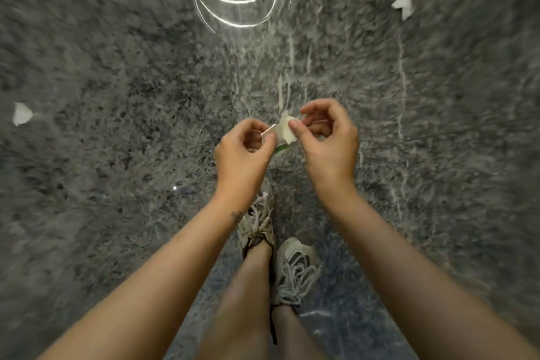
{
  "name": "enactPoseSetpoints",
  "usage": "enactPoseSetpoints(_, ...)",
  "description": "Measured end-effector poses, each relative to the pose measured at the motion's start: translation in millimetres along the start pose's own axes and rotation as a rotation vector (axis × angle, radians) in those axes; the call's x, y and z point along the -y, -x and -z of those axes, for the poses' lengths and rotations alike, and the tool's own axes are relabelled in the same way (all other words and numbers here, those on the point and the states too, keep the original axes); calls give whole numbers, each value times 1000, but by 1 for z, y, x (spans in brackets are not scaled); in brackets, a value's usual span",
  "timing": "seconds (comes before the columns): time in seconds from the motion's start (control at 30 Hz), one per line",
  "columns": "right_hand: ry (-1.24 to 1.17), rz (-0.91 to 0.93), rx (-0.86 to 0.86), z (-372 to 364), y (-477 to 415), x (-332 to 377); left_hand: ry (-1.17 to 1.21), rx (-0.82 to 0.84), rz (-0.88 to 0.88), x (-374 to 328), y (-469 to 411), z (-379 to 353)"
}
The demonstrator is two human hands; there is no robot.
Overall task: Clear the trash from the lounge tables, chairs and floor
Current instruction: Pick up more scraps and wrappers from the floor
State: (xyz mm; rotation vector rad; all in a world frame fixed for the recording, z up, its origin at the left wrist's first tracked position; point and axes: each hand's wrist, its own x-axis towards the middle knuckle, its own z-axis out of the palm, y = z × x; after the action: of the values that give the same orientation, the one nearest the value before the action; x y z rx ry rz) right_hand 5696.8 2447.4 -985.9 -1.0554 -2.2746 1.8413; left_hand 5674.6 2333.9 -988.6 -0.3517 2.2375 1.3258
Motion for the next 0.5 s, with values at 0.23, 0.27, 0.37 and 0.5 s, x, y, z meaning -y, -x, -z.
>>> enactPoseSetpoints(0.23, 14, 59, -59, 22, -10, 114, 178, 19, -74, -125, 10, 43)
enactPoseSetpoints(0.27, 14, 62, -65, 23, -14, 127, 183, 34, -83, -138, 9, 48)
enactPoseSetpoints(0.37, 19, 70, -65, 27, -27, 153, 125, 76, -105, -162, 2, 55)
enactPoseSetpoints(0.5, 70, 83, -22, 38, -56, 163, 25, 63, -122, -179, -18, 49)
